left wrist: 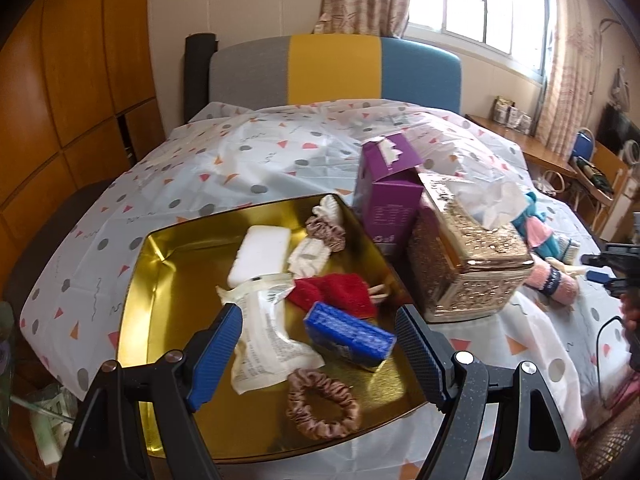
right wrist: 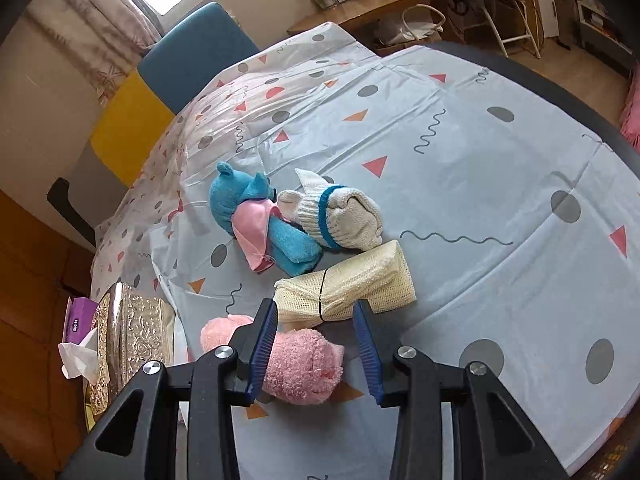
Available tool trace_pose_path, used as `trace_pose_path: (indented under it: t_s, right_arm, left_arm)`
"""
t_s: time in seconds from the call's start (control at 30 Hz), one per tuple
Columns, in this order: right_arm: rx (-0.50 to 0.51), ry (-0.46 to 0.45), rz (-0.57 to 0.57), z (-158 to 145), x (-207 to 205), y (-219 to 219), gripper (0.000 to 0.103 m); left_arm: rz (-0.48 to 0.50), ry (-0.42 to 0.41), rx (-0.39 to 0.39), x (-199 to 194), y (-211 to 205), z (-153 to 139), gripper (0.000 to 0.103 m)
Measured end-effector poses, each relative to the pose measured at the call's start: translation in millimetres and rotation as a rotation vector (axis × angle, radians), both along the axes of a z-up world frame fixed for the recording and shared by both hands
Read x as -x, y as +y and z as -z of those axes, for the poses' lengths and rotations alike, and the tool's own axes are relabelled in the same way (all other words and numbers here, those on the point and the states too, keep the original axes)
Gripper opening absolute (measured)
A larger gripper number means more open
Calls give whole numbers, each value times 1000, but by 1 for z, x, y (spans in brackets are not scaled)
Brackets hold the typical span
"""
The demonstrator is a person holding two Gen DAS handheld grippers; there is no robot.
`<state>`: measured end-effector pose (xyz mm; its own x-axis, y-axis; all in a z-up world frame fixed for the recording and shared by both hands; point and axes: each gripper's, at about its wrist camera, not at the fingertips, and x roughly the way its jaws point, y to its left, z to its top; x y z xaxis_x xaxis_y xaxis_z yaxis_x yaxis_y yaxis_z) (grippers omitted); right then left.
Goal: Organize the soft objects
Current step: 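Move both grippers back over the pink towel roll and beige mesh bundle, then grasp the pink towel roll around its blue band with the left gripper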
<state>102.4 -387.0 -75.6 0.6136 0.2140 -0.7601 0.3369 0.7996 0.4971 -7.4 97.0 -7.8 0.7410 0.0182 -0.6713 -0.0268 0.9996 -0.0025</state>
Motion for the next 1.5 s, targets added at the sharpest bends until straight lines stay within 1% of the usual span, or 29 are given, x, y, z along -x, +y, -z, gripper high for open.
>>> trace_pose_path:
  t_s: [0.1,0.17,0.23,0.27,0.3,0.33,0.37,0.4,0.43,0.47,0.53,0.6,0.67,0.73,0.8,0.9,1.0,1.13,1.23,1.5]
  right_arm:
    - [-2,33,-15,8,-3,3,39]
    - [-22,56,-37,14,-6,7,39]
    - [-21,81,-37,21,-8,10,39]
    - [-18,94,-49,23,-11,12,39]
    - [-38,108,-79,27,-13,15,39]
    - [-100,114,-112,31,-15,18,40]
    - [-187,107,-142,33,-15,20,42]
    - [-262,86,-174,33,-14,22,42]
    - [-302,65,-192,30,-13,23,42]
    - [-290,45,-187,25,-11,23,42]
    - [-223,21,-171,16,-8,22,42]
    - [-192,25,-140,14,-6,18,42]
    - [-161,25,-103,11,-4,13,42]
    - [-108,6,-67,3,0,8,42]
    - [-71,-10,-37,-3,1,2,42]
    - [-47,-27,6,-10,4,-8,42]
    - [-51,-33,44,-12,7,-19,42]
    - [-67,-43,84,-14,11,-31,42]
    - [-80,-54,108,-17,13,-37,42]
    - [-123,-80,122,-22,17,-43,42]
  left_arm:
    - [32,-1,7,-1,-8,-3,80]
    - [62,-3,15,-1,-13,-5,80]
    - [101,-6,24,-3,-22,-9,80]
    - [125,-6,29,-3,-27,-11,80]
    - [154,-7,33,-4,-34,-13,80]
    - [182,-10,40,-5,-41,-15,80]
    - [215,-10,40,-5,-49,-17,80]
    - [249,-9,40,-6,-59,-19,80]
    - [287,-7,41,-8,-69,-22,80]
    - [326,-6,41,-9,-80,-23,80]
    - [390,4,46,-13,-103,-27,80]
    - [457,13,62,-18,-129,-30,80]
    - [506,32,59,-25,-156,-29,80]
    - [558,52,70,-31,-182,-26,80]
    - [595,82,63,-38,-207,-19,80]
    - [643,135,39,-47,-241,-5,80]
    - [661,189,38,-54,-264,7,80]
    - [645,248,56,-66,-278,21,80]
    - [628,310,82,-78,-284,32,80]
    - [543,423,142,-102,-285,53,80]
